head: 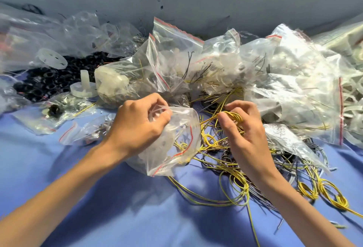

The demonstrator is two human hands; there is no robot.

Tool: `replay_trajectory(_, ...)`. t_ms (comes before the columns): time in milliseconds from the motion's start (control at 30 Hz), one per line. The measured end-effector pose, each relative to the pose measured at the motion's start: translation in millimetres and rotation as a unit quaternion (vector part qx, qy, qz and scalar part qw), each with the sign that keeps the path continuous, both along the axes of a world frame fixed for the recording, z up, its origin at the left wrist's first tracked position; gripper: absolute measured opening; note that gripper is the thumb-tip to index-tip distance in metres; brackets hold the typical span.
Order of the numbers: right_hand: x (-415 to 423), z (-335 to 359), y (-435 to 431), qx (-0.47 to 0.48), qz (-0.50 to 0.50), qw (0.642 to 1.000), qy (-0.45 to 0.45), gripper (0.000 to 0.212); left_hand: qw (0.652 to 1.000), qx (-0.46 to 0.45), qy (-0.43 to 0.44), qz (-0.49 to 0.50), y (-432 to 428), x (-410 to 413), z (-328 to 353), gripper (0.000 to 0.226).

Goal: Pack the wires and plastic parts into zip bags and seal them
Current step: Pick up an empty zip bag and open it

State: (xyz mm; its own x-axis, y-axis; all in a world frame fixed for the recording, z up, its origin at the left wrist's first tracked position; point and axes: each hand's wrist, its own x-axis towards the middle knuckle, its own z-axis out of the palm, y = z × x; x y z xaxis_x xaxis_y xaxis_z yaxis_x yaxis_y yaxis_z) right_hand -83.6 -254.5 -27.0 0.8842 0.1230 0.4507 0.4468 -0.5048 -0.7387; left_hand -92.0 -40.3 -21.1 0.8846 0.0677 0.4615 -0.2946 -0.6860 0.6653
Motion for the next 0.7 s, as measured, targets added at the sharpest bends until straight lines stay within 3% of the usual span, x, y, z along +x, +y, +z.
replay_trajectory(133,-2.0,4.0,10.2,0.142,0.036,0.988,0.039,0.029,1.000,0.011,0.009,-0.012,-10.3,-4.5,3.2,0.011)
replay_trajectory(267,3.1,5.2,19.4,0.291,0.072,0.947,0.119,0.037,0.997,-0.059,0.039,0.008,-7.6,0.8,2.7,0.013)
replay_trajectory(367,6.2,8.1,24.7,0.398,0.066,0.907,0.118,0.022,0.992,-0.117,0.031,0.027,-4.5,3.8,0.5,0.015)
replay_trajectory(433,7.8,11.8,25.2,0.449,0.056,0.886,0.104,0.043,0.988,-0.146,0.028,0.033,-3.0,5.6,-0.6,0.015)
replay_trajectory(500,7.6,13.8,25.4,0.478,0.067,0.872,0.085,0.045,0.982,-0.180,0.034,0.036,-3.1,6.5,-1.0,0.013)
replay_trajectory(600,2.7,11.8,26.0,0.411,0.142,0.896,0.088,0.014,0.971,-0.231,0.046,0.030,-8.7,5.0,0.9,0.012)
replay_trajectory(700,-4.3,1.9,35.9,0.206,0.232,0.945,0.104,0.006,0.973,-0.228,0.033,0.021,-18.0,0.0,4.3,0.013)
